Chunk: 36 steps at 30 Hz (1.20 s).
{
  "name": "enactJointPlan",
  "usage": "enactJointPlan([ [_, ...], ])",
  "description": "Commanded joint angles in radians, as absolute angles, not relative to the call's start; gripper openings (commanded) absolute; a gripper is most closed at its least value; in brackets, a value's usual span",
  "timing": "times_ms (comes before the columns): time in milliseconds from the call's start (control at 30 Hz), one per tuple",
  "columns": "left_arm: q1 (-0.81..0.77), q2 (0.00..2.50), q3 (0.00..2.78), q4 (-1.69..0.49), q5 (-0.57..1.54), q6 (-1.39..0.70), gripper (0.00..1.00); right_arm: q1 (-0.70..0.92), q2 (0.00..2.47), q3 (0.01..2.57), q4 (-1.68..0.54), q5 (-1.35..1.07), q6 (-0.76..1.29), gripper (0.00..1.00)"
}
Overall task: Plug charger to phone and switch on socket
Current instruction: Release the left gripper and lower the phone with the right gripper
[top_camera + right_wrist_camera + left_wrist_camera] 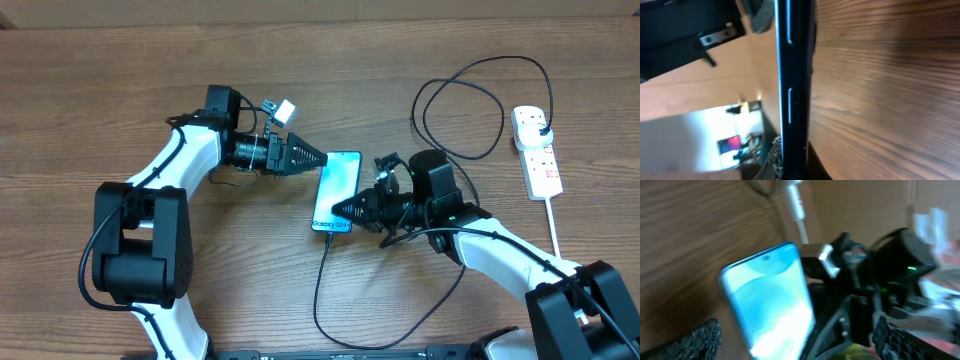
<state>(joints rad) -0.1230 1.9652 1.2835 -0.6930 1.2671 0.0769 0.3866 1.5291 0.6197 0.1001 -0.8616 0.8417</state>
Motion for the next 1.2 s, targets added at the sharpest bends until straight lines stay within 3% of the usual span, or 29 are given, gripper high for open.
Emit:
enactJointPlan([
  [0,-0.116,1.963,1.29,-0.691,1.023,0.082,1.0,0.384,1.511,0.635,0.071,-0.757,0.776,0.04],
  [233,-0.118,1.963,1.29,-0.692,0.766,0.081,1.0,0.398,1.513,0.633,-0.079,-0.574,0.776,0.04],
  [567,-0.118,1.963,1.29,-0.691,0.756,0.082,1.0,0.462,1.515,0.6,-0.093,-0.398,0.776,0.04],
  [1167,-0.118,1.963,1.29,-0.691,0.747,0.082,1.0,0.467,1.515,0.6,-0.08,-0.347,0.776,0.04],
])
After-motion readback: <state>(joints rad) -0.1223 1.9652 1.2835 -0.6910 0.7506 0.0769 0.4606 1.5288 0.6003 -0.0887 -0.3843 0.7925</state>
